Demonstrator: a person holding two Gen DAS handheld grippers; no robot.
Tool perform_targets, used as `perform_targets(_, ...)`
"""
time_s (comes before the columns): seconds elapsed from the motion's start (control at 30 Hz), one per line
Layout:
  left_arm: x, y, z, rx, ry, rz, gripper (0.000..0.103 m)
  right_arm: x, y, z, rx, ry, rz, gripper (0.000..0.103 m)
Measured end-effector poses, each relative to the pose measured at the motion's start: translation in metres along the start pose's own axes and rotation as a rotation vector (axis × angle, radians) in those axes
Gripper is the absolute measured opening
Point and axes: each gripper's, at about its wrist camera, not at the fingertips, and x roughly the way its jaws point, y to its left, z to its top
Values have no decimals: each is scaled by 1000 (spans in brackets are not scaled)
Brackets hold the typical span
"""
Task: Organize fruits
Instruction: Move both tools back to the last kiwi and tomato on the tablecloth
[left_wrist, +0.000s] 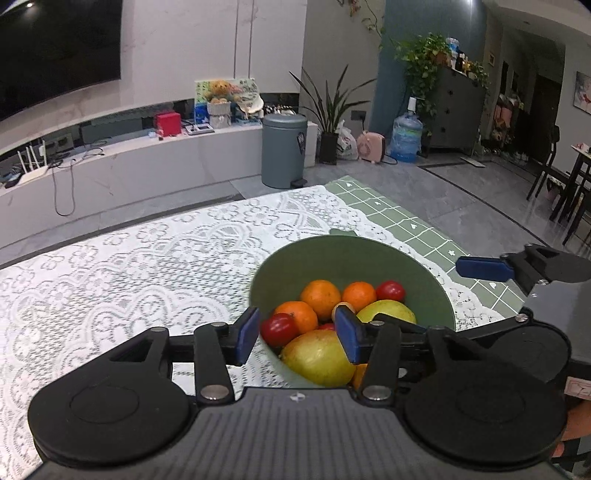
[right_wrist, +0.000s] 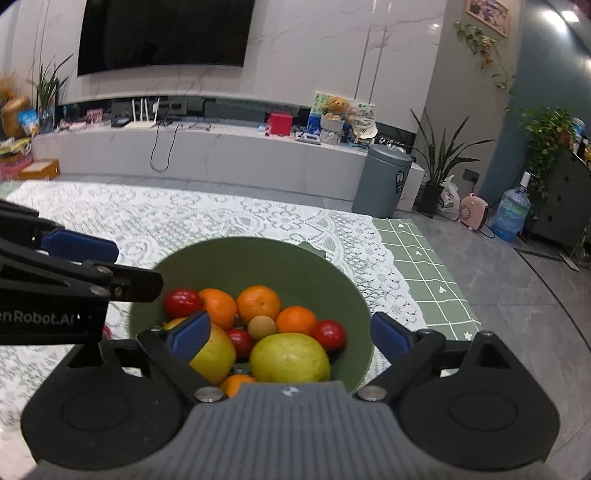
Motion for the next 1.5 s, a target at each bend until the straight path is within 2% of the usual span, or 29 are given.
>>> perform_targets(0.2, -21, 4, -13, 26, -22, 33, 60, -18, 18, -10, 11, -20, -2, 93)
perform_targets(0.43, -44, 16, -29, 8, -44, 69, 62, -33, 35, -24, 27, -31, -2, 93)
perform_targets(0.73, -60, 40, -56, -29, -21, 129, 63, -46, 69, -42, -7, -48, 76, 93)
perform_targets(1.03, -64, 74, -84, -119, 15, 178, 63, -46, 104, -53, -70, -28, 155, 93)
perform_targets(1.33, -62, 97, -108, -180, 40, 189, 63, -31, 128, -61, -121, 35, 206, 92)
perform_targets(1.5, -56, 102, -112, -194, 51, 183, 63, -19, 134, -60, -116, 60, 224, 86)
